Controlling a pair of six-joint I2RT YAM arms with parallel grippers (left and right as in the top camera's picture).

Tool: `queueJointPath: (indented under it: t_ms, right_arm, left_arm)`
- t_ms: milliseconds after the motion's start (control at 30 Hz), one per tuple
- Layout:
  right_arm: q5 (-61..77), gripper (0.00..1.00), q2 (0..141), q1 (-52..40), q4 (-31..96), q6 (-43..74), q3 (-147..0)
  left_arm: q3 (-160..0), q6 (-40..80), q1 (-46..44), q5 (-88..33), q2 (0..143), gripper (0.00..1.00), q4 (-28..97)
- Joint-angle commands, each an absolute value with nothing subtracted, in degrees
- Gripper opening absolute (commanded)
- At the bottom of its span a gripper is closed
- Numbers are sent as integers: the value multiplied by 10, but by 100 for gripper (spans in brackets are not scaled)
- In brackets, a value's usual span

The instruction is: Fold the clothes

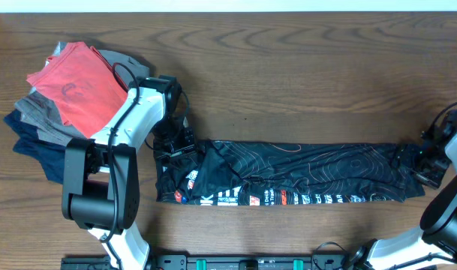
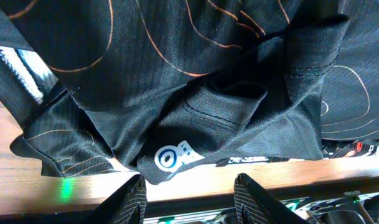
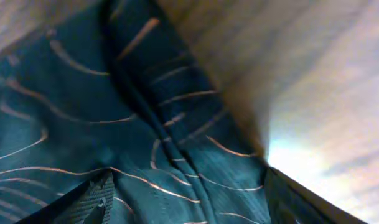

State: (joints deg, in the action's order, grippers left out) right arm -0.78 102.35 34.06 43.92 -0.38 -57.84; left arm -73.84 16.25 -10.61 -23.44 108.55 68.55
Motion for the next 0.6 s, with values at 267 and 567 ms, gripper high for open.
queueJointPath:
  t_ms: [267,567]
  right_arm:
    - [43,56,1023,343,404,-39,-536]
    - [30,1,1023,343,400,-14,-539]
  left_arm:
    - [-736,155,-105,-236,1084,48,684]
    - [-736,155,-105,-236,1084,46,684]
